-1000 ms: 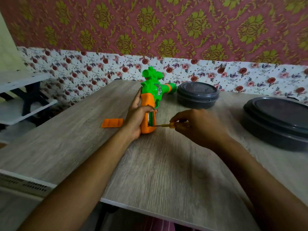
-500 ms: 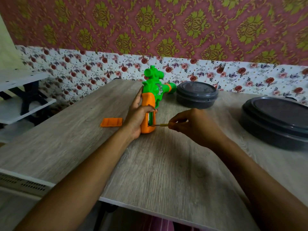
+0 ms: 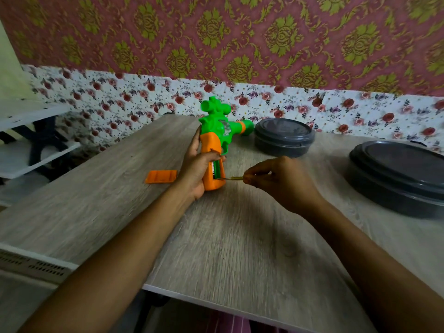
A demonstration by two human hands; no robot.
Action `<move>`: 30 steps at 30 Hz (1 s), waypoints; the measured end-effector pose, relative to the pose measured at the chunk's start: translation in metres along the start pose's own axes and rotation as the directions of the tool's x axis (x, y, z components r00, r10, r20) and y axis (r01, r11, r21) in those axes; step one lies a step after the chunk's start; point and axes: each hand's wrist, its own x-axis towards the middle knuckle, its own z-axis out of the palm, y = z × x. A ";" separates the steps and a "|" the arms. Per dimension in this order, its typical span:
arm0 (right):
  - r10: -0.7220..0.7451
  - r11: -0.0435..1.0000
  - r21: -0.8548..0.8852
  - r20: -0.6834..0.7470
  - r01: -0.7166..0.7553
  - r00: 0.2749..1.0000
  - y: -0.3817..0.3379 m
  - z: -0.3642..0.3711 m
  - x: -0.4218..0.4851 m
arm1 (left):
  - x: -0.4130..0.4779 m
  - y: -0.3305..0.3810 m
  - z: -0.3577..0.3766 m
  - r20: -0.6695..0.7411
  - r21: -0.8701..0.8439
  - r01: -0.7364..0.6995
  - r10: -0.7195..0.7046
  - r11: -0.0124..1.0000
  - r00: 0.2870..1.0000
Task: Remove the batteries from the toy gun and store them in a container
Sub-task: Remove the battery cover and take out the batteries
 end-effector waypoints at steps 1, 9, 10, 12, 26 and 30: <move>0.011 0.999 0.035 -0.024 -0.010 1.000 0.000 0.003 0.000 | 0.001 0.001 -0.001 -0.018 -0.028 0.013 -0.013 1.000 1.000; 0.055 0.994 0.106 -0.134 -0.041 0.989 -0.009 0.013 0.003 | 0.003 -0.002 0.003 -0.025 -0.244 0.104 -0.114 0.964 0.993; 0.058 0.994 0.100 -0.126 -0.045 0.990 -0.008 0.012 0.003 | 0.004 -0.003 0.002 -0.023 -0.252 0.113 -0.123 0.961 0.992; 0.068 0.995 0.078 -0.104 -0.060 0.992 -0.007 0.005 0.002 | 0.004 -0.002 0.001 -0.018 -0.240 0.114 -0.122 0.964 0.992; 0.030 1.000 0.005 0.034 -0.030 0.999 -0.003 -0.011 0.001 | -0.002 -0.008 0.006 0.065 0.173 -0.074 0.064 0.982 0.996; 0.002 0.998 0.058 0.044 -0.004 0.999 0.002 -0.011 0.003 | -0.003 -0.008 0.006 0.075 0.188 -0.085 0.072 0.979 0.995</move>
